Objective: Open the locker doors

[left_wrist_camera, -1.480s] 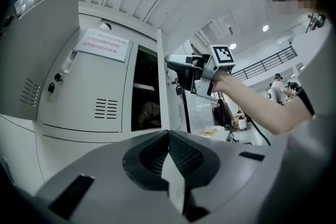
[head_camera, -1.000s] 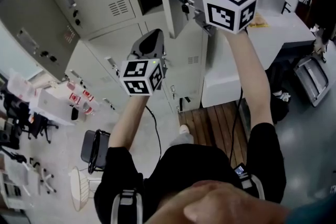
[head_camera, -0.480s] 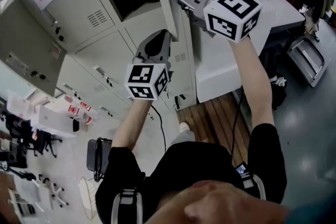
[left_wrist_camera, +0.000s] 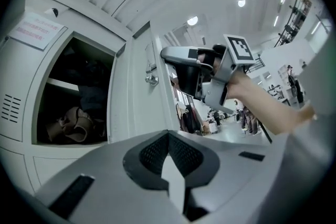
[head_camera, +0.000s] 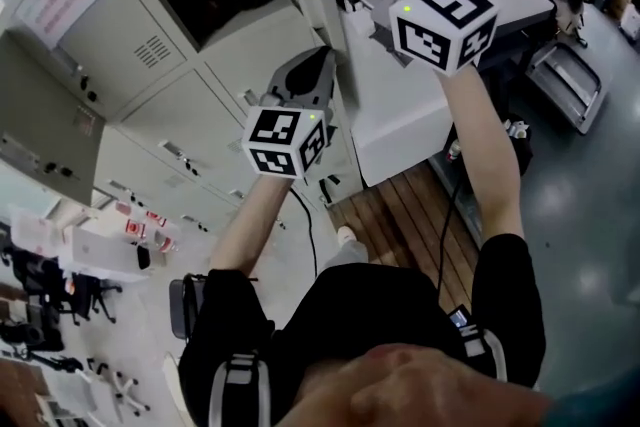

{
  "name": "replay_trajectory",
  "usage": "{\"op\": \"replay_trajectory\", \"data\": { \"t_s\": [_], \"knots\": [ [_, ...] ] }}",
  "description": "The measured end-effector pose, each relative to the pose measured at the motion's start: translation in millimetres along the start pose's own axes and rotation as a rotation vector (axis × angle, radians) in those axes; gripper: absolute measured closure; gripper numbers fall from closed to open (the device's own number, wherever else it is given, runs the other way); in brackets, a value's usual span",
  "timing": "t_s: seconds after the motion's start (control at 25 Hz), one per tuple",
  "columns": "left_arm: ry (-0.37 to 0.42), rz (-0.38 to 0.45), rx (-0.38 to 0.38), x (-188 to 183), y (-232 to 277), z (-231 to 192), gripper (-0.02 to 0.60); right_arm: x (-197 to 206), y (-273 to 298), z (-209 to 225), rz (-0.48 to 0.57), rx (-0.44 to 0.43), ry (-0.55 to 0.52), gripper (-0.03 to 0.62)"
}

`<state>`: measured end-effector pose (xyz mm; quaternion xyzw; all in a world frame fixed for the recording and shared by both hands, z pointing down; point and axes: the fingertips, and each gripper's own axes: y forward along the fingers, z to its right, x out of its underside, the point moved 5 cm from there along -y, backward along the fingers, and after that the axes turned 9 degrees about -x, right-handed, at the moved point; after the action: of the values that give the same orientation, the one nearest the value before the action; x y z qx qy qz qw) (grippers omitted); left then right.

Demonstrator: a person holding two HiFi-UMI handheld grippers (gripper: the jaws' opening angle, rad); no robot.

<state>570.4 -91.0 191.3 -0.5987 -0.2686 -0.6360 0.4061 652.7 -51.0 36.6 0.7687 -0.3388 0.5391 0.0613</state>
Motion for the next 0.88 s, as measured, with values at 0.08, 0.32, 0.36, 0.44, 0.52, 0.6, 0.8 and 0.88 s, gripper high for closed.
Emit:
{"op": "replay_trajectory", "data": {
  "t_s": [0.08,0.32,0.36,0.44,0.52,0.6,0.8,0.88],
  "knots": [
    [-0.005,-0.016,0.010,3,5,6,0.571,1,-7,4,0.010,0.013,0.032,0.517],
    [-0.031,-0.026,0.028,2,9,10,0.571,8,-18,1,0.026,-0.007,0.056,0.519],
    [-0.036,-0.024,0.029,4,7,8,0.571,12,-21,-3,0.031,-0.023,0.058,0.519],
    [-0.052,-0.032,0.021,11,2,1,0.571,23,-28,-15,0.035,-0.035,0.064,0.519],
    [-0.077,-0.043,-0.001,21,-7,-10,0.571,35,-34,-31,0.023,-0.029,0.058,0.522],
    [-0.109,-0.051,-0.033,34,-17,-22,0.571,46,-38,-47,0.011,-0.040,0.055,0.522],
    [-0.182,-0.093,-0.125,75,-45,-54,0.571,74,-29,-81,0.037,-0.081,0.132,0.523],
    [-0.205,-0.109,-0.156,88,-58,-61,0.571,90,-22,-95,0.022,-0.093,0.140,0.525]
  ]
}}
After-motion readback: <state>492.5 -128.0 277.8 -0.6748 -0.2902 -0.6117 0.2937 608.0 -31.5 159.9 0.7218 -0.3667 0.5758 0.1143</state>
